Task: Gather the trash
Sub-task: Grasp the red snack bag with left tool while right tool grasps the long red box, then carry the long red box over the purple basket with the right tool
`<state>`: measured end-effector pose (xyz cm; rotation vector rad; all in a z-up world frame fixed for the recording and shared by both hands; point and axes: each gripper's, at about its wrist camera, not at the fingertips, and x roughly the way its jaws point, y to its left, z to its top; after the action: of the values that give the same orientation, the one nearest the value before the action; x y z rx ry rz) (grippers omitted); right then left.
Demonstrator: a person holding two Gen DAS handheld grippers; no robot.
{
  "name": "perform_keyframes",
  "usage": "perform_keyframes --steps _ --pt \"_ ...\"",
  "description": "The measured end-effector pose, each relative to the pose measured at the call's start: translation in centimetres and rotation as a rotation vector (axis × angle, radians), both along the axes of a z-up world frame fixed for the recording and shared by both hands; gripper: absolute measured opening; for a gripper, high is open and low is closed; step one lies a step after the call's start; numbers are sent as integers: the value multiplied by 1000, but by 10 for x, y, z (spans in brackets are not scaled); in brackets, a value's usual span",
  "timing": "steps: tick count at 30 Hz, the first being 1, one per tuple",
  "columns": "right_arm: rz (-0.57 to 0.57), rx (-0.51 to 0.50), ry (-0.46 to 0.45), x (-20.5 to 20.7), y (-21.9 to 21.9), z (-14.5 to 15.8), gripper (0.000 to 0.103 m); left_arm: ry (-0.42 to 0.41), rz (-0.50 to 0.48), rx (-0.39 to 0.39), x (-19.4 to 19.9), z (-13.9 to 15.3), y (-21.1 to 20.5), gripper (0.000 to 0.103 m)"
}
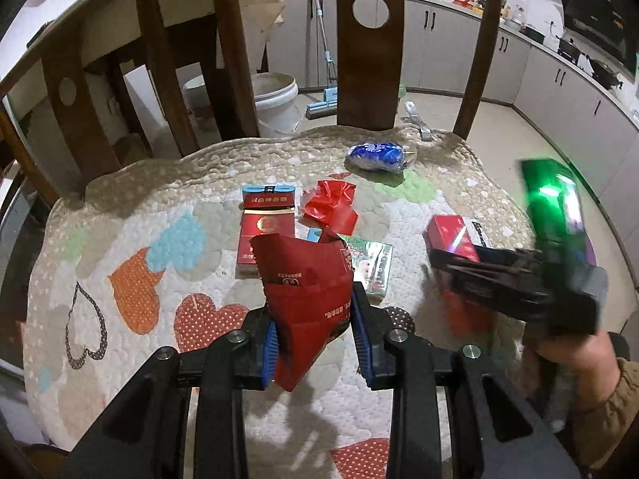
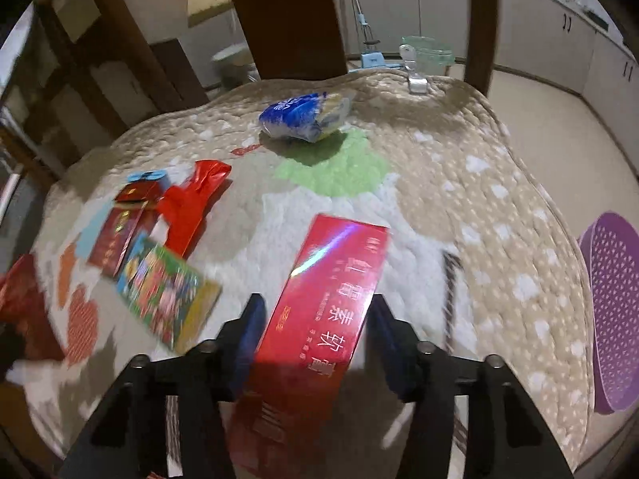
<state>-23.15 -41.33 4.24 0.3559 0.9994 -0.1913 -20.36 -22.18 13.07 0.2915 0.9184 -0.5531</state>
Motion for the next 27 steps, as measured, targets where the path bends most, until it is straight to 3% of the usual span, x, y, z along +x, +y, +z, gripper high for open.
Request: perform_keyframes --steps 4,9,16,27 --pt "-7 59 -86 -37 -27 8 47 7 -21 -1 -5 -1 -15 31" --pt "-98 97 -181 -66 -60 20 47 15 -64 5 -14 0 -39 30" --pt "-175 191 -257 -96 -94 24 47 30 -108 -1 -23 3 -64 30" --pt "-185 129 -350 -119 -96 44 46 18 -151 0 -33 11 -87 30"
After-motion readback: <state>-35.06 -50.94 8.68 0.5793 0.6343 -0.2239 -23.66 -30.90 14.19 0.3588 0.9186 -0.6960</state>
